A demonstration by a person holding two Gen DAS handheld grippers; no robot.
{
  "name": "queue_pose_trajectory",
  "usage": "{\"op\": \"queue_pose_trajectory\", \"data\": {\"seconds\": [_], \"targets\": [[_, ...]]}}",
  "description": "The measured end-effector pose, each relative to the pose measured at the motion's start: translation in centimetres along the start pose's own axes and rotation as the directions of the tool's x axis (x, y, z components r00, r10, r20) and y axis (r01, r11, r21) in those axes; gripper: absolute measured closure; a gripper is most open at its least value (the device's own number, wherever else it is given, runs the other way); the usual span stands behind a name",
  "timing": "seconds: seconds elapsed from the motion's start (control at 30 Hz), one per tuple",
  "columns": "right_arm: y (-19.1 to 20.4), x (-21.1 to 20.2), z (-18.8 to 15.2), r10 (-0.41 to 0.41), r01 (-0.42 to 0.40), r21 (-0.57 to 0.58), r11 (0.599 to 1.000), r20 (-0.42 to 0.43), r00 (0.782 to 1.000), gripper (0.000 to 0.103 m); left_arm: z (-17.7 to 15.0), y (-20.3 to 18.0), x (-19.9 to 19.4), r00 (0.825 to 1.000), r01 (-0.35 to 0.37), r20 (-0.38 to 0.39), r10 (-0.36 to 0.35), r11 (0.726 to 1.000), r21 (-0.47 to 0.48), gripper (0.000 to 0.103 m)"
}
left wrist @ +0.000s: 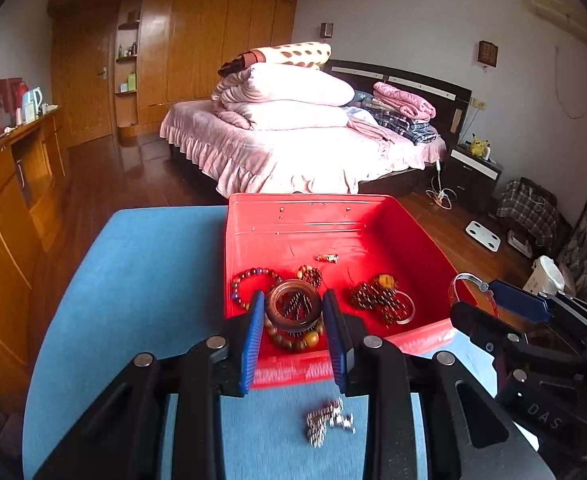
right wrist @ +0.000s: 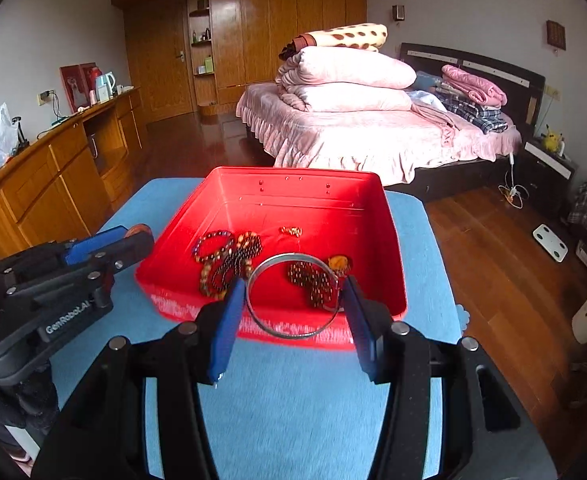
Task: Organize jewelry
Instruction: 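Carry the red ring into the tin with the left tool while the right tool drops the bangle in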
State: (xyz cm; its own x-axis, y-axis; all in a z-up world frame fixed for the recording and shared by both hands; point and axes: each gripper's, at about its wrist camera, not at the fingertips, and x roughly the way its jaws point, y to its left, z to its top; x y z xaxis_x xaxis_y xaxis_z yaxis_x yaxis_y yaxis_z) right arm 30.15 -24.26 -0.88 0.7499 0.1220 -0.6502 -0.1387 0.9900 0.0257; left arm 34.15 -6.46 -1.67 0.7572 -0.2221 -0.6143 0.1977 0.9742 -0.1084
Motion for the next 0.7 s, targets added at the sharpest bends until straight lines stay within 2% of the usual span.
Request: {"op": "queue_pose_trajectory", "data": {"seconds": [0.2,0.57,0.6,0.7], "targets": [[-1.5,4.1,1.8,0.012,-0.009,0.047,0.999,-0.054,0.998,0.055,1.8,0.1,4.4,0.998,-0.021,-0.054,0.02,1.0,-0.01,0.073],[-2.8,9.8,2.3,0.017,-0.007,0.082,0.997,-0.131,0.991,0.052,1.6,0.1,10.0,0.989,-0.038,-0.14,0.039,0.999,0.007,0.073],[-2.9,10.0,2.4,0.015,-0.004,0.082,0.997,-0.132,0.991,0.045,1.5,0.0,10.2,0.989,-0.042,-0.141,0.043,0.999,0.013,0.072],[-3.2,10.2,2.3,-0.003,0.013,0.084,0.996,-0.12,0.993,0.044,1.4,0.1,10.6,0.989,-0.045,-0.141,0.048,0.999,0.022,0.063]]}}
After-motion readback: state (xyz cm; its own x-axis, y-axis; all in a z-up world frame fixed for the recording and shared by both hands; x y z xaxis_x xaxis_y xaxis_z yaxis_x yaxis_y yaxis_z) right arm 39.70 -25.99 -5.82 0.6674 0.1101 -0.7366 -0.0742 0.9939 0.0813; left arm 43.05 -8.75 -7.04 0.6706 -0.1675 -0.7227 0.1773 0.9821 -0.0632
